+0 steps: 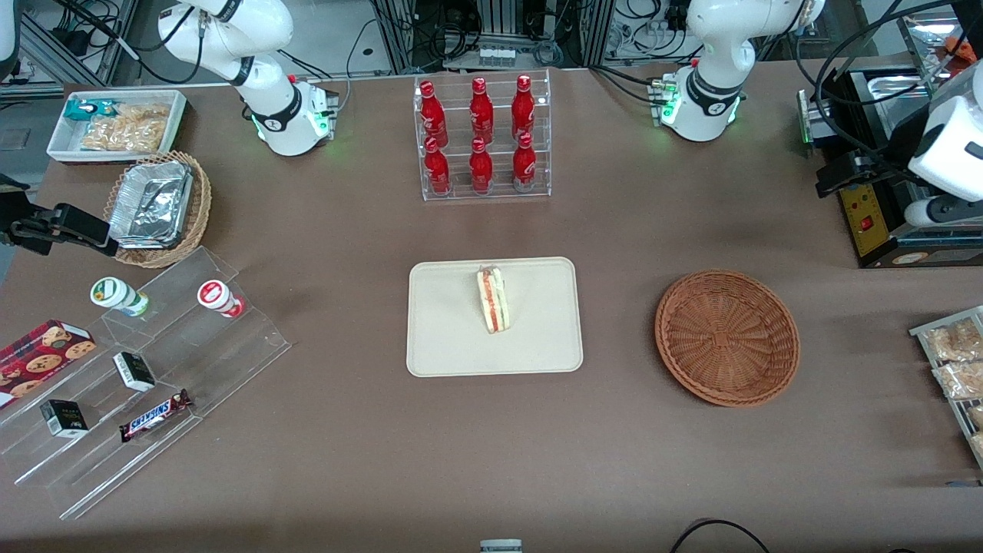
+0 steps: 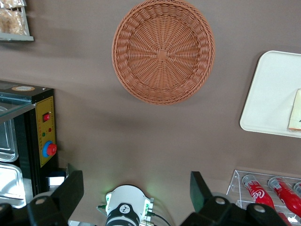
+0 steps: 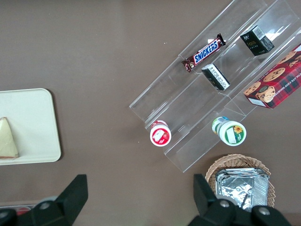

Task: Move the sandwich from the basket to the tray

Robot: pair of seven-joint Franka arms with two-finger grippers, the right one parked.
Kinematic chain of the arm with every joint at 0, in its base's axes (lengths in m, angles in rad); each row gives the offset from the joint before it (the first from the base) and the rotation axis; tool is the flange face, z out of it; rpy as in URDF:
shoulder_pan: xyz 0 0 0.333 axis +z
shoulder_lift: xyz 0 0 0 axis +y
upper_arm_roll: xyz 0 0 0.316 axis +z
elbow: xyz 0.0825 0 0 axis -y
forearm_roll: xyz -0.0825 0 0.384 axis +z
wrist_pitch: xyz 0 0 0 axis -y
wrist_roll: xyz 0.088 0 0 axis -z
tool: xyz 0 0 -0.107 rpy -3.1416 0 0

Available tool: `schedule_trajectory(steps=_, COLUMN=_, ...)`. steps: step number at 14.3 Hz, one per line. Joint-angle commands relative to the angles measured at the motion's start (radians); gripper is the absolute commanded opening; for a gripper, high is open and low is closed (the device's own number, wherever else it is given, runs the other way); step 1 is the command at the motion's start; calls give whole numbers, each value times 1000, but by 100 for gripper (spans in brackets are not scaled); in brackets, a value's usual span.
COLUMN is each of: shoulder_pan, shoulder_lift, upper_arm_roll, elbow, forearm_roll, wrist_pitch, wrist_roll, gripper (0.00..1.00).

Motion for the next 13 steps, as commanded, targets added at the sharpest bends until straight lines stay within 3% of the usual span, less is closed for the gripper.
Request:
schedule_trajectory(steps=1, shoulder_pan=29, shoulder_lift=16, upper_arm_roll=-17, elbow=-14, forearm_roll=-9, wrist_pitch=27, wrist_roll=-2, gripper=100)
schedule_trajectory(steps=7, shoulder_pan=28, shoulder_lift=15, upper_arm_roll=-17, elbow=-46, forearm_roll=0, wrist_pitch=41, wrist_roll=3, gripper=100)
schedule_trajectory(steps=10, shoulder_pan=25, shoulder_lift=-33, upper_arm_roll=-17, elbow=-158, forearm_roll=7, wrist_pitch=207, wrist_roll=4, gripper=100)
schedule_trajectory(steps=13, shoulder_pan=23, shoulder_lift=-38, upper_arm_roll=-17, elbow=-173, forearm_roll=7, wrist_pitch=234, wrist_roll=4, gripper=100)
